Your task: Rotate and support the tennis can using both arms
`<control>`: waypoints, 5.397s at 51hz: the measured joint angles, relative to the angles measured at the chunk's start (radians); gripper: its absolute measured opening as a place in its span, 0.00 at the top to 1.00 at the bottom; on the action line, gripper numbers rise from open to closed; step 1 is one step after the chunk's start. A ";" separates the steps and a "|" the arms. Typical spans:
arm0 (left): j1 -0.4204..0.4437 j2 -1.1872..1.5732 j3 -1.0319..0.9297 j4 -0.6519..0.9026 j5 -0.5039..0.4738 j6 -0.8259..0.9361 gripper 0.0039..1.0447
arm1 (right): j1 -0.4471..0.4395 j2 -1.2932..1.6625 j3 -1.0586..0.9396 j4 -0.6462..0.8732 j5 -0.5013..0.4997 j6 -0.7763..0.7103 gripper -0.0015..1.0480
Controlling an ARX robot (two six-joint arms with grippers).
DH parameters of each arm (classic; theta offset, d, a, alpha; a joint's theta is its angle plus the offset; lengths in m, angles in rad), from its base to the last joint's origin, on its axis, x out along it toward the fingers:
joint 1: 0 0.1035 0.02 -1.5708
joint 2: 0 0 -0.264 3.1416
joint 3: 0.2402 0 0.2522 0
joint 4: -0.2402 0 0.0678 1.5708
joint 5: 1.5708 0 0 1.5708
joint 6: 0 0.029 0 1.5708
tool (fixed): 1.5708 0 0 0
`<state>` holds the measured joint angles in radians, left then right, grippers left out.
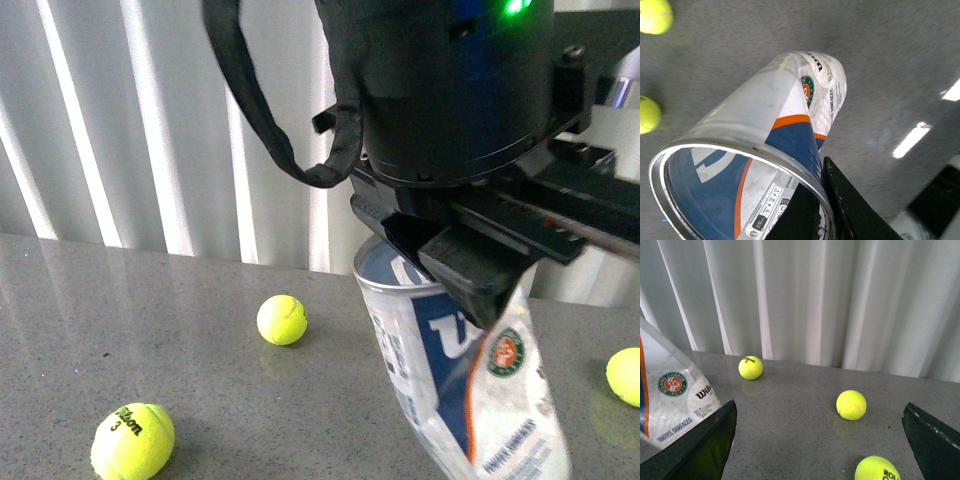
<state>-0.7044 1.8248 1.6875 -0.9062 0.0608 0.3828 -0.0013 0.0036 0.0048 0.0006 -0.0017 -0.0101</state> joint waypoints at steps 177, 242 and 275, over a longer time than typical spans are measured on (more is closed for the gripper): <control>0.535 -0.758 -0.750 1.087 -0.235 -0.329 0.43 | 0.000 0.000 0.000 0.000 0.001 0.000 0.07; 0.702 -1.398 -1.626 1.271 -0.061 -0.382 0.97 | 0.000 0.000 0.000 0.000 0.000 0.000 0.07; 0.702 -1.601 -1.663 1.133 -0.061 -0.385 0.97 | 0.000 0.000 0.000 0.000 0.000 0.000 0.07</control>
<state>-0.0025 0.2241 0.0242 0.2272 -0.0002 -0.0017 -0.0013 0.0036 0.0048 0.0006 -0.0013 -0.0101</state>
